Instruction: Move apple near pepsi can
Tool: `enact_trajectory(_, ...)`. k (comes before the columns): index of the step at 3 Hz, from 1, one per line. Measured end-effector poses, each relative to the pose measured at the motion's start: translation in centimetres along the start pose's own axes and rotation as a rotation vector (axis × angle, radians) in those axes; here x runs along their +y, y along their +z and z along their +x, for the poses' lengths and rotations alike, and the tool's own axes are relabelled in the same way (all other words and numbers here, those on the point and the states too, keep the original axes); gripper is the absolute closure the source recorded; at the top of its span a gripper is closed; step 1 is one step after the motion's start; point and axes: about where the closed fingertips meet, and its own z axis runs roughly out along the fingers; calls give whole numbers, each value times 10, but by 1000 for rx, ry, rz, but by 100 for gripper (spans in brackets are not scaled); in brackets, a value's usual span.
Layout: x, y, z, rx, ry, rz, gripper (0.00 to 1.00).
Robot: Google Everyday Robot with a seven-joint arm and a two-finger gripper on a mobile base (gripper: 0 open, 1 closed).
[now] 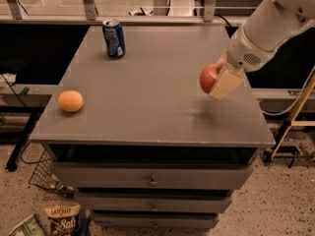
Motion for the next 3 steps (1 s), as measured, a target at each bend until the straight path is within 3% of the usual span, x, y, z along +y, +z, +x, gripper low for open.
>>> enact_trajectory(1,-26,4,-40,-70,16,9,100)
enact_trajectory(2,-52,30,-83,-124,42,-7,100)
enact_trajectory(3,-52,30,-83,-124,42,-7,100)
